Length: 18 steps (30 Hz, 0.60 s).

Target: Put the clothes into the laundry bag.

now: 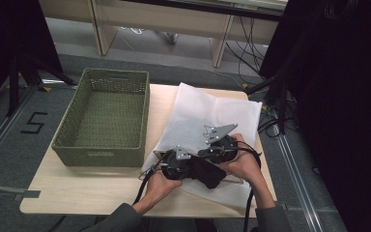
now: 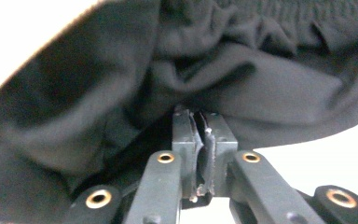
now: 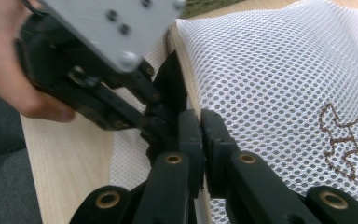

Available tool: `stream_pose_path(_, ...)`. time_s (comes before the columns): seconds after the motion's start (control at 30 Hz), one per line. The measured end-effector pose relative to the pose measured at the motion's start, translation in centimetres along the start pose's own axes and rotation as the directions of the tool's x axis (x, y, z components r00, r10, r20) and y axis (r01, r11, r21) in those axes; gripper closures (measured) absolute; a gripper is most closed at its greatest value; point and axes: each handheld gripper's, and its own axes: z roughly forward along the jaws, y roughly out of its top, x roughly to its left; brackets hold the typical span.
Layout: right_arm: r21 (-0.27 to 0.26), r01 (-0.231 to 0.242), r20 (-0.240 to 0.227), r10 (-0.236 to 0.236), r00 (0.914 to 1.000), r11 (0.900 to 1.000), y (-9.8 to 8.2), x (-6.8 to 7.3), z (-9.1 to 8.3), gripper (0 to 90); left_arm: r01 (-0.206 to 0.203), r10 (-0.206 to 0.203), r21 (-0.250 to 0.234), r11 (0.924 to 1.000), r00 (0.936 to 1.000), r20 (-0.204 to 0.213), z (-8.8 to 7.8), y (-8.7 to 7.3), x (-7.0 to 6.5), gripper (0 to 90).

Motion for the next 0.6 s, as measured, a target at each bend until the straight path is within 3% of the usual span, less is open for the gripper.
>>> stream_pose_path(0.1,0.007,-0.003,-0.010,0.003,0.9999,1.000,-0.1,0.1,0.2,88.7,-0.004,0.004,-0.012,0.9999,0.9993,-0.038,0.4,0.3,0.2,87.5)
stream_pose_path(0.17,0.026,0.013,-0.023,-0.013,0.9997,1.000,-0.3,0.2,0.6,88.8,0.014,-0.015,-0.018,0.9997,0.9990,-0.043,0.6,0.4,0.4,88.5)
stream_pose_path(0.3,0.067,-0.008,-0.050,0.011,0.9987,0.998,-1.0,0.3,2.0,88.8,0.006,-0.007,-0.015,0.9999,0.9983,-0.057,0.4,0.1,0.6,88.7)
stream_pose_path(0.4,0.093,-0.018,-0.059,0.023,0.9980,0.995,-1.3,0.4,2.8,88.9,-0.005,0.005,-0.004,1.0000,0.9983,-0.059,0.1,0.0,0.7,87.7)
stream_pose_path(0.47,0.108,-0.021,-0.066,0.028,0.9974,0.994,-1.4,0.6,3.2,88.9,0.012,-0.012,-0.012,0.9999,0.9983,-0.056,0.0,-0.2,0.7,86.3)
stream_pose_path(0.6,0.140,-0.010,-0.074,0.021,0.9971,0.990,-1.9,0.6,4.5,88.9,-0.007,0.007,-0.002,1.0000,0.9999,-0.016,-1.5,-0.7,0.4,80.4)
